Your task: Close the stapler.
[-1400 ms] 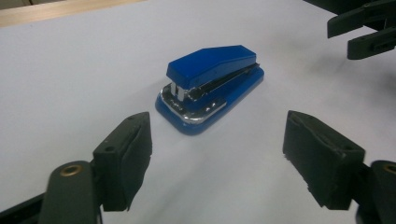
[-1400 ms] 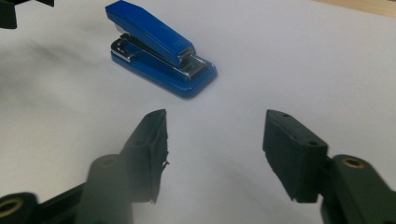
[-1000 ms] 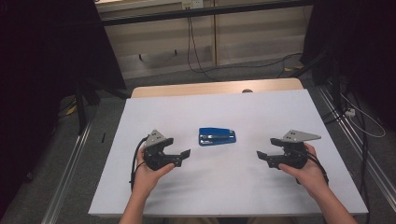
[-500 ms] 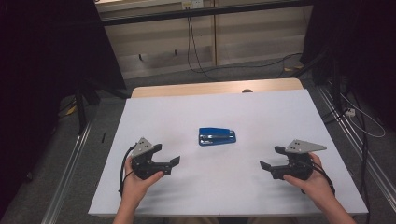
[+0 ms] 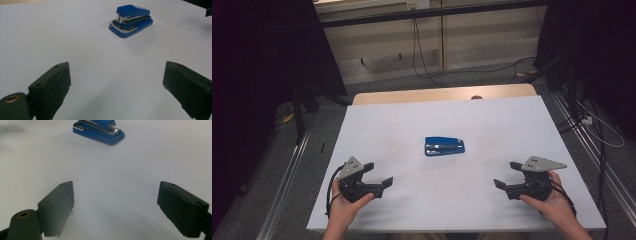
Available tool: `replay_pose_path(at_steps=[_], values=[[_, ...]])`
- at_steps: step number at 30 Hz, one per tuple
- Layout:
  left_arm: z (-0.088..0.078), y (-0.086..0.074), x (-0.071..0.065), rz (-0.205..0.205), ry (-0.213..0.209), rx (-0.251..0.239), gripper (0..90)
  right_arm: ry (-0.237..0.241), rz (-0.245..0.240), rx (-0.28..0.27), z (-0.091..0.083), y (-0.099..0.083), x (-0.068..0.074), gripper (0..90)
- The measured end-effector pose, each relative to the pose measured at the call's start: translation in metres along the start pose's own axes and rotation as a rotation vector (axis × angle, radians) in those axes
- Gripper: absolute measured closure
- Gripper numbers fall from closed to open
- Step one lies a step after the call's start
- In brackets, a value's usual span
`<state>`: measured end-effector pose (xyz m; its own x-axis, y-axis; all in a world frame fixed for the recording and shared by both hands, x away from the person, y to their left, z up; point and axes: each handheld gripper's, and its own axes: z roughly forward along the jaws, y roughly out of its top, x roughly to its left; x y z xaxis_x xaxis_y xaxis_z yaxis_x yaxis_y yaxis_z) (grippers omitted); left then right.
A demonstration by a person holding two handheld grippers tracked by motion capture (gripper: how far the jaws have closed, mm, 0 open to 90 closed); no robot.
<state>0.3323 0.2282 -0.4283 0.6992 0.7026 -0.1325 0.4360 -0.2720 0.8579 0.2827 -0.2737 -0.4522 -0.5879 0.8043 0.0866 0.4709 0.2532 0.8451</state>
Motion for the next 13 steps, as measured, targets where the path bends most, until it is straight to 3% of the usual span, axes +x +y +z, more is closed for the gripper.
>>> replay_pose_path(at_steps=[13], values=[[-0.0029, -0.002, 0.0037, 0.0, 0.009, 0.003, 7.6, 0.004, -0.011, -0.012, -0.0021, -0.0022, -0.0008, 13.4]])
